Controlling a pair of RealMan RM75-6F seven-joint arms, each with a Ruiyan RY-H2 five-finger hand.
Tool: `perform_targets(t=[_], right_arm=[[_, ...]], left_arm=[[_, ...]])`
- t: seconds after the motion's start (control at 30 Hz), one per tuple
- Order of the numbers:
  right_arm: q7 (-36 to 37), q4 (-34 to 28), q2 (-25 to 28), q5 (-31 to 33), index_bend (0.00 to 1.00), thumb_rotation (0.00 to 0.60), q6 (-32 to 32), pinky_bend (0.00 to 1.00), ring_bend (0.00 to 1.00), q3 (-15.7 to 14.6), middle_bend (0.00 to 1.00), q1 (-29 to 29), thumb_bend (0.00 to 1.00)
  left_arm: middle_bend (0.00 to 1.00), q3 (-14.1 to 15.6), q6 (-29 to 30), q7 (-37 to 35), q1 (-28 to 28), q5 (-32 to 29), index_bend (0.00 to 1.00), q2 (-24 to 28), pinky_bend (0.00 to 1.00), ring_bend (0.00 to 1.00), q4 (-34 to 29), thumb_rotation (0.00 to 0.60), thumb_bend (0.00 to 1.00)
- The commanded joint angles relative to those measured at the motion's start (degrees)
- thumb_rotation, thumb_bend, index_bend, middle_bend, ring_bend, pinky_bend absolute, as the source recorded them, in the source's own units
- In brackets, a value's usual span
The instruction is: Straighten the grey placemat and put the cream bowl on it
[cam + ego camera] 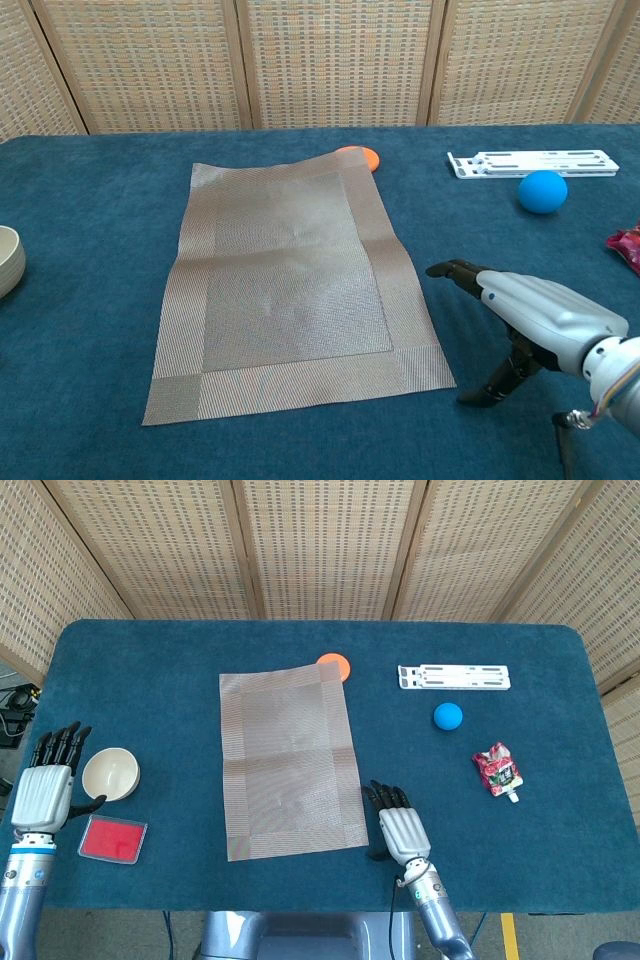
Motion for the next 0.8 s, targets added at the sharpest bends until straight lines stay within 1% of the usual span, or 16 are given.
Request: perform_targets(t=[0.03,0.4,0.53,0.57,0.6,0.7,0.8], right_arm=[[0.5,0.4,-0.1,0.0,0.0,0.6,-0.2,0.0,0.0,-0.2,0.0,0.1,0.07],[2.4,4.1,-1.8,-0.6,0.0,0.6,-1.5,0.0,0.0,-0.7,0.0,0.8,0.07],[2.8,6.5,-3.4,-0.6,0.0,0.6,-2.0,0.0,0.0,-0.3,0.0,1.4,0.07],[3.7,7.6,-4.1,-1.2,0.0,0.6,-1.9,0.0,0.0,-0.1,0.0,1.6,0.07],[6.5,9.6,-5.5,-3.1,0.0,0.6,-1.2,0.0,0.0,0.1,0.0,1.5,0.08],[10.9,12.4,-6.8,-6.4,0.0,0.6,-0.3,0.0,0.0,-0.5,0.0,1.3,0.1],[14.3,13.8,-7.4,-8.7,0.0,0.6,0.4,0.0,0.0,-0.9,0.0,1.2,0.15]], left_arm=[[0.0,-0.1,-0.1,-0.1,0.0,0.0,0.0,0.0,0.0,0.0,0.0,0.6,0.0],[0.0,-0.1,-0.6,-0.1,0.2,-0.1,0.0,0.2,0.0,0.0,-0.1,0.6,0.0],[0.0,-0.3,-0.8,-0.3,0.2,-0.5,0.0,0.2,0.0,0.0,-0.1,0.6,0.0],[0.0,-0.4,-1.0,-0.3,0.2,-0.7,0.0,0.2,0.0,0.0,0.0,0.6,0.0],[0.0,-0.5,-1.3,-0.5,0.2,-0.9,0.0,0.2,0.0,0.0,0.1,0.6,0.0],[0.0,-0.6,-1.5,-0.6,0.1,-1.1,0.0,0.2,0.0,0.0,0.3,0.6,0.0],[0.0,-0.7,-1.6,-0.8,0.1,-1.2,0.0,0.2,0.0,0.0,0.4,0.6,0.0]])
